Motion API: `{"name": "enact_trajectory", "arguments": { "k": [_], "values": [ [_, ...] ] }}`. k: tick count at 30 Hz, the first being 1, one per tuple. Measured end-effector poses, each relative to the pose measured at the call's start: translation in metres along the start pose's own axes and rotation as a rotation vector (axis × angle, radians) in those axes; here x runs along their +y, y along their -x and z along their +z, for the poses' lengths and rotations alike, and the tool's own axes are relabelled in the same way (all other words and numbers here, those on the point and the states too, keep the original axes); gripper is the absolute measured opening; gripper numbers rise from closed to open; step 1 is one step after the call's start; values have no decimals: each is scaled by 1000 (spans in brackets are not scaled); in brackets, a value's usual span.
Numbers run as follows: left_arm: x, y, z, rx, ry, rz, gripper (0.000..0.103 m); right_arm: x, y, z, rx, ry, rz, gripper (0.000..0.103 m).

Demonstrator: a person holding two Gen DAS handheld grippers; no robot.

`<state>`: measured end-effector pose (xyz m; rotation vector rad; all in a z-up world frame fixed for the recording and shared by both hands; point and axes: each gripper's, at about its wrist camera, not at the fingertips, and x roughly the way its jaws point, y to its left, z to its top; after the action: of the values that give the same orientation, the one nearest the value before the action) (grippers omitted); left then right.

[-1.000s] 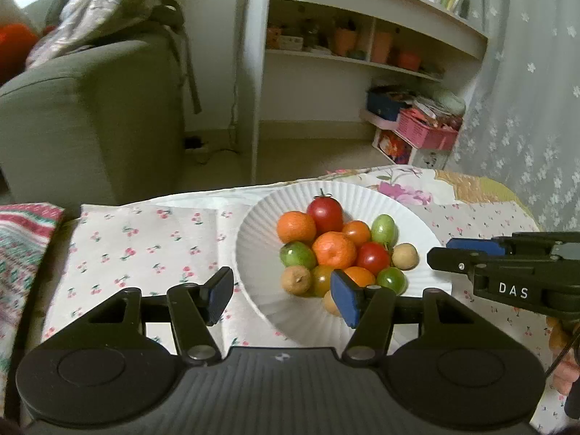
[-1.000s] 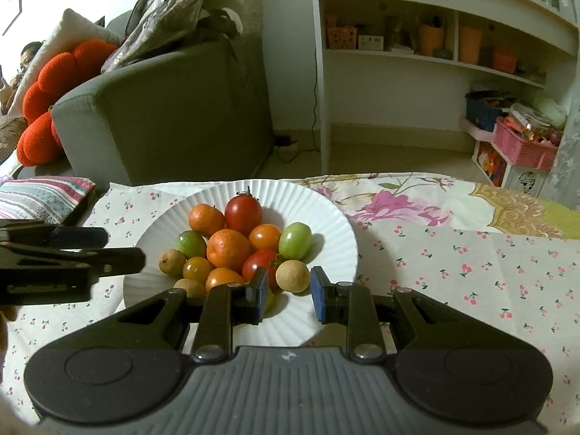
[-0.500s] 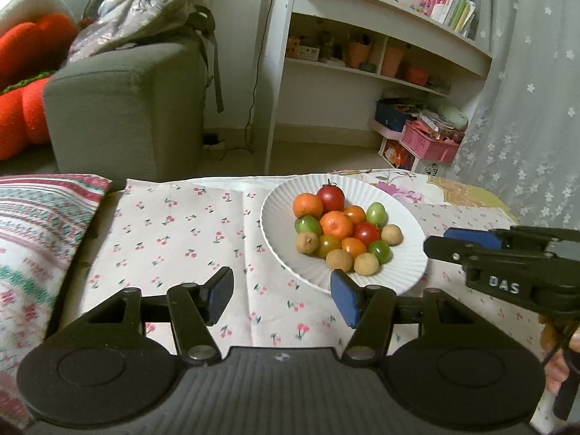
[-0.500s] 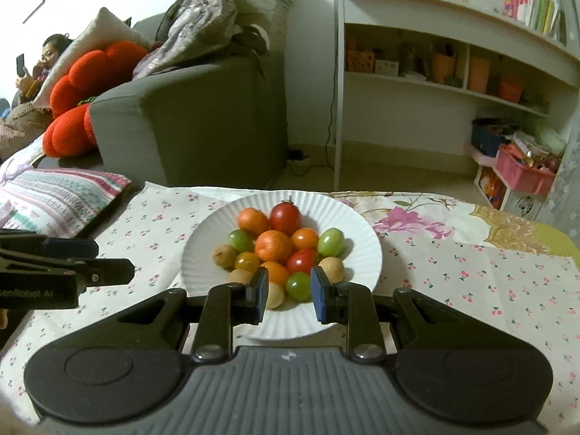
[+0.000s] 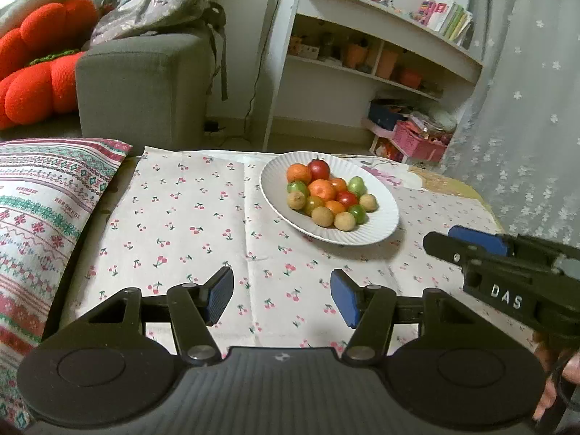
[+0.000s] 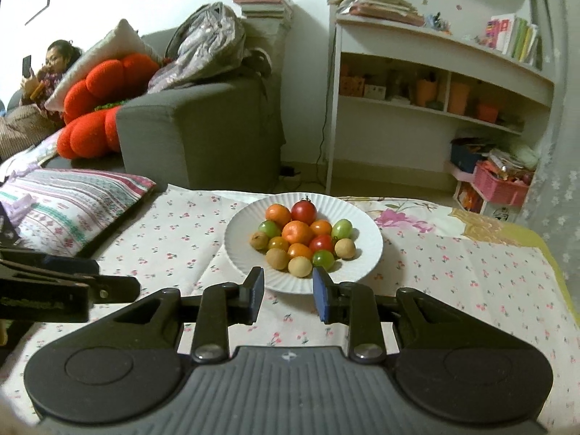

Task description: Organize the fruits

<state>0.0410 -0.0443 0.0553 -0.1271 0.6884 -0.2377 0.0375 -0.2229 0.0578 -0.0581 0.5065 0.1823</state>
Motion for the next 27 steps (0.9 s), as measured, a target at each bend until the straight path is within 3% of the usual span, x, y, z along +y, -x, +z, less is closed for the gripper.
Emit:
{"name": "enact_trajectory", "arguments": {
  "k": [9,11,14,16,21,27],
  "values": [
    [-8,34,-26,-35,-23,5,52,10,40,-34,-18,-119,-59,34],
    [-9,41,-30,-50,-31,16,56,14,49,-40,-23,-139,-78,37],
    [-12,47,-35,-72,-48,40,67,21,58,-45,-27,-145,-91,54],
    [-13,49,-39,-81,-68,60,76,26,61,-46,-37,-133,-102,75],
    [-8,55,-43,-97,-54,98,89,31,66,-48,-62,-111,-163,99],
    [-5,56,-41,-94,-39,139,93,33,61,-49,-27,-107,-179,103]
  ]
}}
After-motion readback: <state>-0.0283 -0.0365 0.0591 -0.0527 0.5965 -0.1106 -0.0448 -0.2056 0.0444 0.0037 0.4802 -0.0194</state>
